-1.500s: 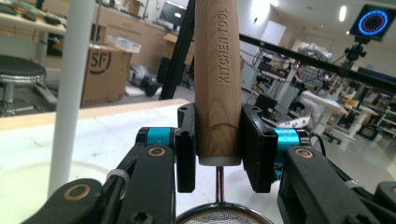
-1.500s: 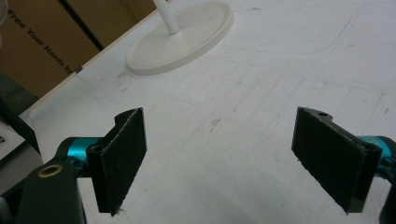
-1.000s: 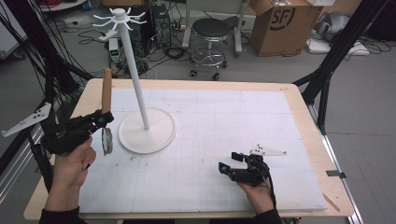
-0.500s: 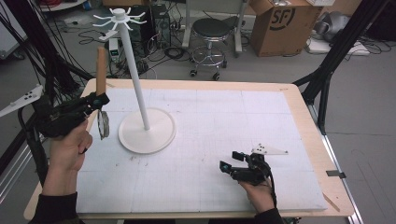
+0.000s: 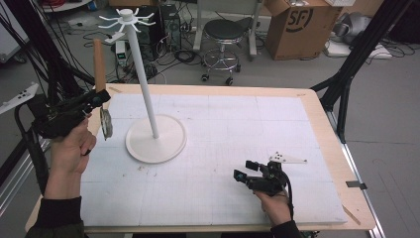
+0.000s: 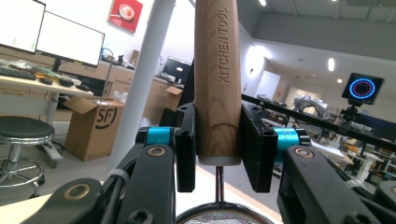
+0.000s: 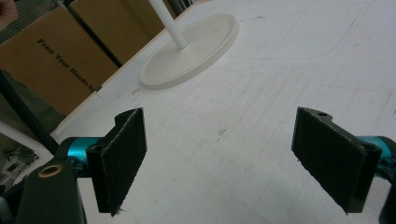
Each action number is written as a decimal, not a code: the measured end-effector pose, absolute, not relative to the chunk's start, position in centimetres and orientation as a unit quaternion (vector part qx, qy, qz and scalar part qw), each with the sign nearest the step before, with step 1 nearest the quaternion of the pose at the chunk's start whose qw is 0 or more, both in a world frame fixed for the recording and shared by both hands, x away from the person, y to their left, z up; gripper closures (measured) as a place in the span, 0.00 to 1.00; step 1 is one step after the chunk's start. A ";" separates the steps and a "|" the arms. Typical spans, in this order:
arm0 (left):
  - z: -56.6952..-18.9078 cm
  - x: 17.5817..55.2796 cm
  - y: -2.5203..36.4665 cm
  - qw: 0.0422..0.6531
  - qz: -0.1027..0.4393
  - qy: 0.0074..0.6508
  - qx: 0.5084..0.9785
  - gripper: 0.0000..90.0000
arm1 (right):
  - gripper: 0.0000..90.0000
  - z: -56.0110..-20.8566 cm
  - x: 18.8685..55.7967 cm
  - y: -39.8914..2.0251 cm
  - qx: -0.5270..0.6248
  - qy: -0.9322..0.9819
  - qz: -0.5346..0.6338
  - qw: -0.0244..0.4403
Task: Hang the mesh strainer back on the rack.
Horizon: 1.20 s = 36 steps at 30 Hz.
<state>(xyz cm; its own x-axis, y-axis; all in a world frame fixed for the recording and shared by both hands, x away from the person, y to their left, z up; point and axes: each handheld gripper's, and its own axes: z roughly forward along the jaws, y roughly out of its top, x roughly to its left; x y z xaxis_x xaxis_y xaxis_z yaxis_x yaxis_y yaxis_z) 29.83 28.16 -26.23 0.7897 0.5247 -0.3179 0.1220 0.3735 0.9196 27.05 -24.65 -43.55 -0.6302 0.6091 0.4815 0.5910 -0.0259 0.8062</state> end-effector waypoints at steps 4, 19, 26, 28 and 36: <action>-25.4 30.7 28.3 0.769 0.139 0.299 0.548 0.77 | 0.19 -43.5 27.0 -24.8 0.430 0.696 0.575 0.005; -23.2 32.9 29.5 0.778 0.129 0.303 0.535 0.77 | 0.19 -43.4 27.0 -25.2 0.431 0.692 0.579 0.011; -23.5 33.7 29.3 0.775 0.125 0.297 0.544 0.77 | 0.19 -43.3 26.9 -25.0 0.429 0.692 0.581 0.008; -23.6 33.9 29.3 0.774 0.124 0.300 0.544 0.77 | 0.19 -43.3 26.9 -25.0 0.431 0.691 0.580 0.007; -23.9 34.5 29.1 0.772 0.121 0.302 0.546 0.77 | 0.19 -43.3 26.8 -25.0 0.431 0.692 0.579 0.008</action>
